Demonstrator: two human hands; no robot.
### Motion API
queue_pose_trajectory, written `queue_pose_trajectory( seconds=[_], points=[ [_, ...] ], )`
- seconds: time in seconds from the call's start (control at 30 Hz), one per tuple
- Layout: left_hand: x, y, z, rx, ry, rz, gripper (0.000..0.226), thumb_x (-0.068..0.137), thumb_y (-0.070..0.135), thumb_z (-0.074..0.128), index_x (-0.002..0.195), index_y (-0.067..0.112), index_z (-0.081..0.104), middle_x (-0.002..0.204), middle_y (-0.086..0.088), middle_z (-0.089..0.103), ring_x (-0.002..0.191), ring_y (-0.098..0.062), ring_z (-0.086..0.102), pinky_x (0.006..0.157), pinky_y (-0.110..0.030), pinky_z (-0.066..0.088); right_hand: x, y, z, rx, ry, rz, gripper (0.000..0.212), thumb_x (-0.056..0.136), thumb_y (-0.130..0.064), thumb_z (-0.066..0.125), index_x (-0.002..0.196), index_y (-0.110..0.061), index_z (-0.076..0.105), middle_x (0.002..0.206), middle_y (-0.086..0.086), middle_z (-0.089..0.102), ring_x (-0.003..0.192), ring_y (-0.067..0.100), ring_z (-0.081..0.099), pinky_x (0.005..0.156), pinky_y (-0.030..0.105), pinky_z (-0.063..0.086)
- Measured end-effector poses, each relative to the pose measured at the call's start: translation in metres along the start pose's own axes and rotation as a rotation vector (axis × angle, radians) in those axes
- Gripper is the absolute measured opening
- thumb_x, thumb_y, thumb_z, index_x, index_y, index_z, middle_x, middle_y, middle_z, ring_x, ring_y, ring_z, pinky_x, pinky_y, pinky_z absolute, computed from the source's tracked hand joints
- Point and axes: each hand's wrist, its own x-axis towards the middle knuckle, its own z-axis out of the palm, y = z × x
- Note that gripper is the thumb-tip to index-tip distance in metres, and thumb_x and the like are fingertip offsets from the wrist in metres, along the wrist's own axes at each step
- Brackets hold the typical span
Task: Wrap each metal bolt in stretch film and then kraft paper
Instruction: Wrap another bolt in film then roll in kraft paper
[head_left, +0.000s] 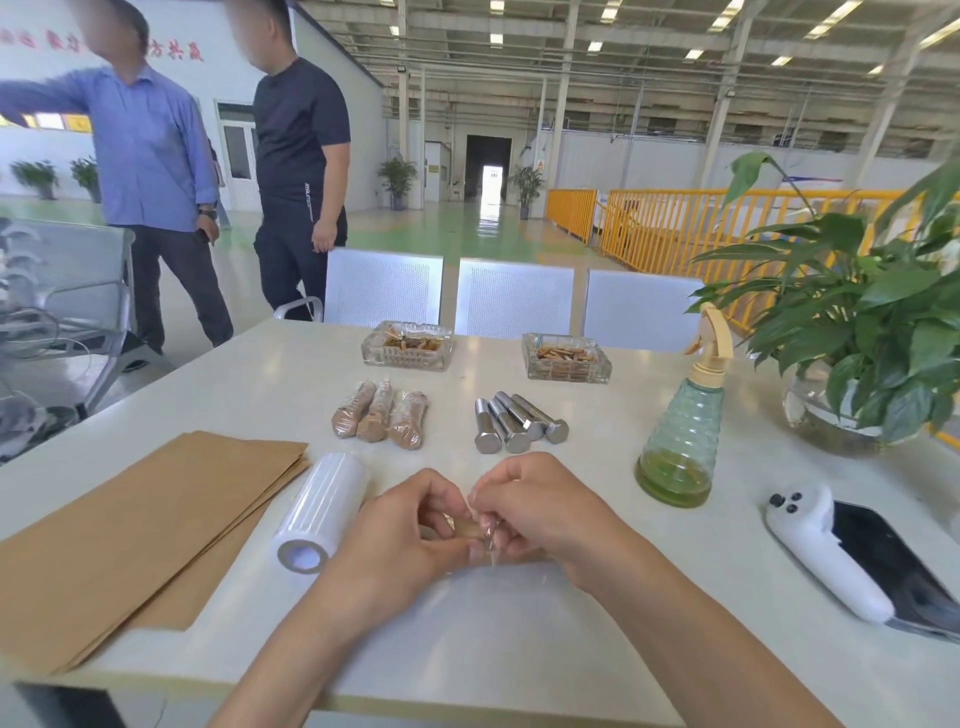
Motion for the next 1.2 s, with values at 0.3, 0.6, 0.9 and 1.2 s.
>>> queue_pose_trajectory(
  seconds=[0.3,0.6,0.9,1.2],
  points=[
    [-0.002,-0.002,0.001,-0.008,-0.012,0.000,0.020,0.070,0.022,0.091,0.075,0.028,0.072,0.081,-0.006,0.073,0.062,-0.008,0.059,0.063,-0.026,0.051,-0.006,0.004,-0.004,0.018,-0.062,-0.007,0.024,0.089,-0.007,0.053,0.093,-0.015,0.075,0.069,-0.001,0.073,0.056,0.012,0.062,0.058,0.021,0.047],
    [-0.004,-0.002,0.000,-0.130,-0.059,-0.015,0.012,0.082,0.025,0.072,0.093,0.028,0.078,0.073,-0.009,0.067,0.064,-0.015,0.053,0.068,-0.032,0.043,-0.008,0.012,-0.005,0.032,-0.023,-0.085,0.020,0.085,-0.006,0.064,0.096,-0.014,0.078,0.067,0.002,0.069,0.060,0.015,0.062,0.062,0.026,0.051],
    [-0.003,-0.001,-0.001,-0.223,-0.006,-0.034,0.010,0.082,0.014,0.067,0.083,0.024,0.064,0.071,-0.002,0.067,0.061,-0.019,0.062,0.065,-0.036,0.051,-0.007,0.020,-0.001,-0.167,0.024,-0.191,0.033,0.078,-0.013,0.075,0.106,-0.029,0.077,0.073,-0.008,0.070,0.060,0.004,0.060,0.064,0.020,0.051],
    [-0.003,0.002,0.007,-0.032,0.095,0.096,0.021,0.088,0.021,0.078,0.098,0.039,0.076,0.094,0.002,0.057,0.059,-0.015,0.063,0.058,-0.028,0.052,-0.001,0.024,0.007,-0.439,0.045,-0.333,0.071,0.088,-0.021,0.066,0.152,-0.036,0.042,0.083,-0.017,0.065,0.091,-0.001,0.063,0.086,0.015,0.049]
  ],
)
